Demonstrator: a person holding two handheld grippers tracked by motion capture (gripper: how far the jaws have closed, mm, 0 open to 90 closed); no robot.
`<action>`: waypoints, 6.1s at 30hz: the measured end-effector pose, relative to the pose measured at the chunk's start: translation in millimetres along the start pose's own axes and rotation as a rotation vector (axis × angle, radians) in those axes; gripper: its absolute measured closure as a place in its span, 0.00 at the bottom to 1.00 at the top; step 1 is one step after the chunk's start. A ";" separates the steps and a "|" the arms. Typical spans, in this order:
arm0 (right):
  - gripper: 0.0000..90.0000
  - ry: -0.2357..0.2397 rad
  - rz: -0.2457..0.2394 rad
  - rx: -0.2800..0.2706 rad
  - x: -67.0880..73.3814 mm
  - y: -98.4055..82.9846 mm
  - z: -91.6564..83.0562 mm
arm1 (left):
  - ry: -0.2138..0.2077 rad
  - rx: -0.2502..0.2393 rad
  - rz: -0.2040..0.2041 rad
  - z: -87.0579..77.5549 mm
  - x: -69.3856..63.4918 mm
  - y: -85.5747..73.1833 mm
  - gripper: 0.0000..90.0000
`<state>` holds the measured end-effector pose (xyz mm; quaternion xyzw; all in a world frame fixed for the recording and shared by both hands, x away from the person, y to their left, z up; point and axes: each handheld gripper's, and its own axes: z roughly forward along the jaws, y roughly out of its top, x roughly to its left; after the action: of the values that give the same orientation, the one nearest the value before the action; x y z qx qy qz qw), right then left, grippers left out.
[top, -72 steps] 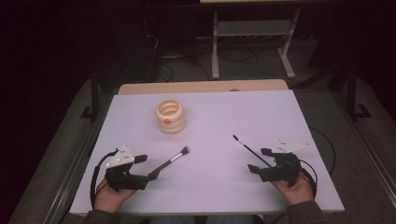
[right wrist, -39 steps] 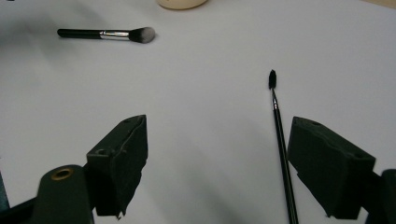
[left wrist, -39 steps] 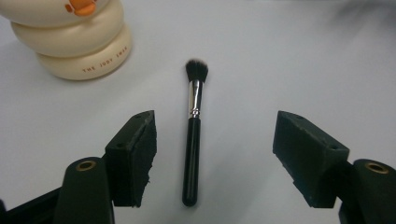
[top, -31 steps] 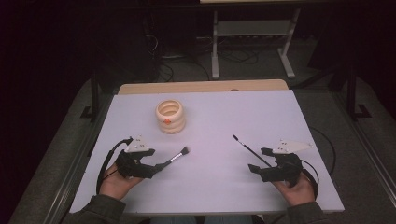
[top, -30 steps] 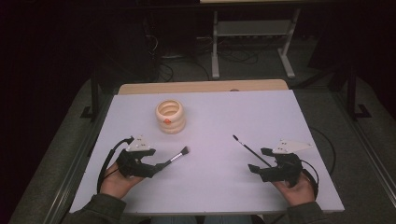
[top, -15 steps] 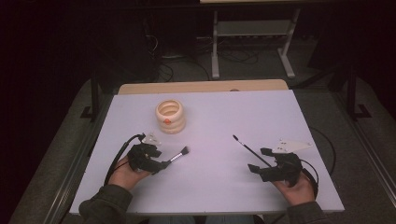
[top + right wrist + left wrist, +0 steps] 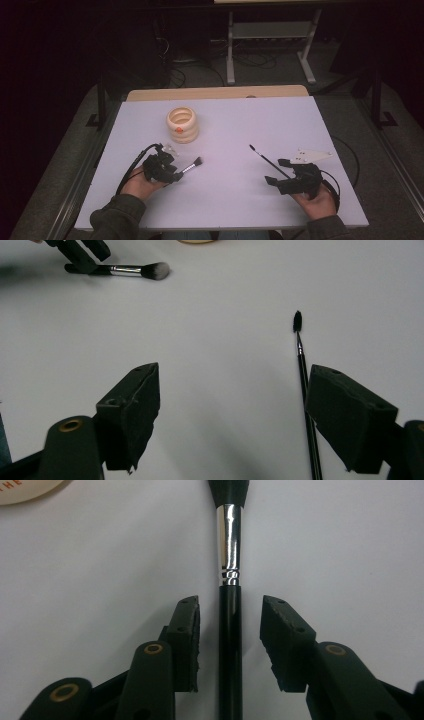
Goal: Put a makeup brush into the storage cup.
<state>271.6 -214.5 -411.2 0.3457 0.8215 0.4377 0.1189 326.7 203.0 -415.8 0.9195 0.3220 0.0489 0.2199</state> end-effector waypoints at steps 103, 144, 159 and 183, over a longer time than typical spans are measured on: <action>0.24 0.386 -0.019 0.000 62.2 80.8 59.5 | -0.176 -0.403 0.093 -51.1 -54.6 -9.1 0.88; 0.85 0.596 -0.064 0.104 85.3 108.4 88.4 | -0.271 -0.333 0.215 -36.0 -73.0 3.7 0.77; 0.51 0.507 -0.053 0.070 74.0 91.9 74.5 | -0.259 -0.343 0.163 -36.3 -64.5 7.5 0.88; 0.39 0.260 0.001 0.037 33.9 50.7 38.1 | -0.239 -0.383 0.060 -50.7 -34.6 13.4 0.88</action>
<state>289.3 -148.3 -389.3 0.2884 0.8378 0.4635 0.0047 295.4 191.4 -362.6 0.8693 0.2511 0.0065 0.4256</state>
